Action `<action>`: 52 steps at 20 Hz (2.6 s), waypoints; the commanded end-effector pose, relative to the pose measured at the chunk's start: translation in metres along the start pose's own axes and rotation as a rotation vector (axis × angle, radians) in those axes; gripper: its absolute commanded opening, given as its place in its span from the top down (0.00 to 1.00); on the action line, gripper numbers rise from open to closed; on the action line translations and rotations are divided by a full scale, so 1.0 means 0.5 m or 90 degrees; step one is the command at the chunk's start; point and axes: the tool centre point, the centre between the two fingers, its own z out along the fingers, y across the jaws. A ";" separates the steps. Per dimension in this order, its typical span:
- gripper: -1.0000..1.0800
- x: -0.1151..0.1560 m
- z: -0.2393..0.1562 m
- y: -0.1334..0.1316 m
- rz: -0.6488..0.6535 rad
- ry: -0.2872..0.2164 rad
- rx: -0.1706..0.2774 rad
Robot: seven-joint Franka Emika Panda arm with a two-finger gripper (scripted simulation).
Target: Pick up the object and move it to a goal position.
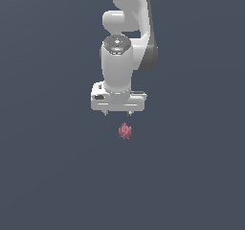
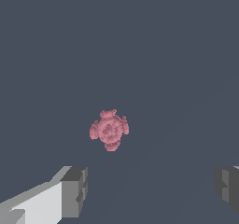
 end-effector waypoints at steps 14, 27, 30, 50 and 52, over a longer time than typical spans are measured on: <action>0.04 0.015 -0.013 0.027 0.032 0.016 0.008; 0.04 0.017 0.022 0.007 0.107 0.010 0.011; 0.04 0.017 0.039 -0.003 0.143 0.007 0.012; 0.04 0.013 0.151 -0.065 0.385 -0.012 0.011; 0.04 0.012 0.156 -0.067 0.395 -0.013 0.011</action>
